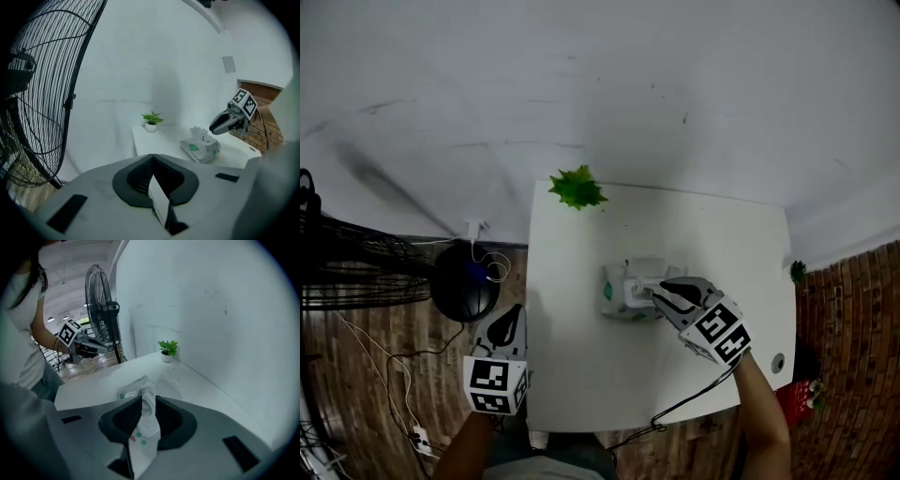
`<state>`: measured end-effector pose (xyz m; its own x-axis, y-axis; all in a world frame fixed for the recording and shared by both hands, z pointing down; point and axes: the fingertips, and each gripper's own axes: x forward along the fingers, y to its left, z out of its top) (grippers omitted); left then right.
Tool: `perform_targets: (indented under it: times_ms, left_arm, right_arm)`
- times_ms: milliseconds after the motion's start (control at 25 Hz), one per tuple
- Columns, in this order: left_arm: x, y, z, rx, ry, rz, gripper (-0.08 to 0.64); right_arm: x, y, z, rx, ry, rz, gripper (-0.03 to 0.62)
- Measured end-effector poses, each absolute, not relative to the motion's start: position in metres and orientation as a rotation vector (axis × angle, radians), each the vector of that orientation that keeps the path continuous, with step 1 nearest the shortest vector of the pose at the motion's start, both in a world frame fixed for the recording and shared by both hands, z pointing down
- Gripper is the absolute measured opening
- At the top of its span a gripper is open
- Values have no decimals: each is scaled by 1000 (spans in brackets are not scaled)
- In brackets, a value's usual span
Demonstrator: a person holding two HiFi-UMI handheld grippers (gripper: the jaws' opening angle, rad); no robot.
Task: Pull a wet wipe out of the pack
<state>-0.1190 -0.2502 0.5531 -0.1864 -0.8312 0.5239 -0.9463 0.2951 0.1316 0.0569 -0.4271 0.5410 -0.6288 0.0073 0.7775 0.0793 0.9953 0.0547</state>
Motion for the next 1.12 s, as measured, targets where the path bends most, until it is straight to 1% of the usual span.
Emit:
perform_targets:
  times_ms: [600, 1120]
  left_arm:
    - [-128, -242, 561, 1515, -2088, 327, 0]
    - [-127, -241, 567, 1483, -2093, 338, 0]
  right_arm:
    - [55, -420, 577, -537, -1942, -405, 78]
    - [54, -416, 592, -682, -1793, -517, 80]
